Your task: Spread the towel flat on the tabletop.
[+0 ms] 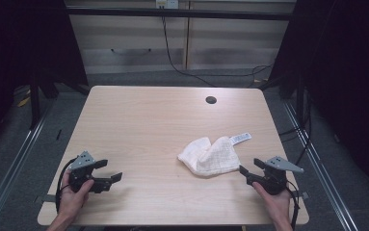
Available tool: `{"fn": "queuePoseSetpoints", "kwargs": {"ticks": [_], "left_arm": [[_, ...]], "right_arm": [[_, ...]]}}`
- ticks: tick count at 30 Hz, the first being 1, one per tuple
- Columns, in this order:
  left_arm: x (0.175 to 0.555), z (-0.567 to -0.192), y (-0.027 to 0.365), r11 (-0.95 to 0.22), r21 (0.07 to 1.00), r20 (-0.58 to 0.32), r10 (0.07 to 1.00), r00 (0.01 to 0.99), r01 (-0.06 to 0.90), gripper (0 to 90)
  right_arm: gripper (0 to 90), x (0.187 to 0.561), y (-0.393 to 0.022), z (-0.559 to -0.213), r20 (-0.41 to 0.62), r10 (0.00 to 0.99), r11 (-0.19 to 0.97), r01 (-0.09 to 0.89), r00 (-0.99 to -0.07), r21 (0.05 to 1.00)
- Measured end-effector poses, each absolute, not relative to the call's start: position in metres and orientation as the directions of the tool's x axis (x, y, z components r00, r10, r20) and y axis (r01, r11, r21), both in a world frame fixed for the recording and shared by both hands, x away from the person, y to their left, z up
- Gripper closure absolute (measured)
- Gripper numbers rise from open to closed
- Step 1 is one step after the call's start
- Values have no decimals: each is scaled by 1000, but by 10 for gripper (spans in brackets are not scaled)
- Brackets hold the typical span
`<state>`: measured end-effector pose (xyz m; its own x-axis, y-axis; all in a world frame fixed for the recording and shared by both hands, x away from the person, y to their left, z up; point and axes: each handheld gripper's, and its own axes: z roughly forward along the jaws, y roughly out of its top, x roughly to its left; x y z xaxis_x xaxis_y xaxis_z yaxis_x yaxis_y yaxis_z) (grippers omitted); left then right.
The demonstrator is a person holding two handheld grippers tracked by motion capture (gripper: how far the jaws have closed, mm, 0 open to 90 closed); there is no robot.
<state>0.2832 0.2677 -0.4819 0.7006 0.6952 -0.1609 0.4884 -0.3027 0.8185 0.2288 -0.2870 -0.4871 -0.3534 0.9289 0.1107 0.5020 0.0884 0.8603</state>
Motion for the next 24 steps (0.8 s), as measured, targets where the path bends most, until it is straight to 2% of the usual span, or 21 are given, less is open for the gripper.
{"fn": "queuePoseSetpoints", "kwargs": {"ticks": [5, 17, 18, 24], "left_arm": [[286, -484, 266, -314, 807, -170, 688, 706, 501, 173], [289, -487, 263, -300, 800, -188, 697, 692, 520, 176], [289, -486, 263, -303, 799, -187, 696, 693, 520, 176], [285, -484, 263, -305, 805, -184, 687, 703, 509, 184]], "right_arm": [[336, 232, -287, -489, 149, 927, 85, 582, -343, 809], [368, 237, -274, -482, 188, 882, 129, 604, -433, 786], [404, 239, -271, -482, 187, 874, 148, 611, -449, 778], [441, 245, -259, -476, 171, 854, 186, 594, -492, 783]]}}
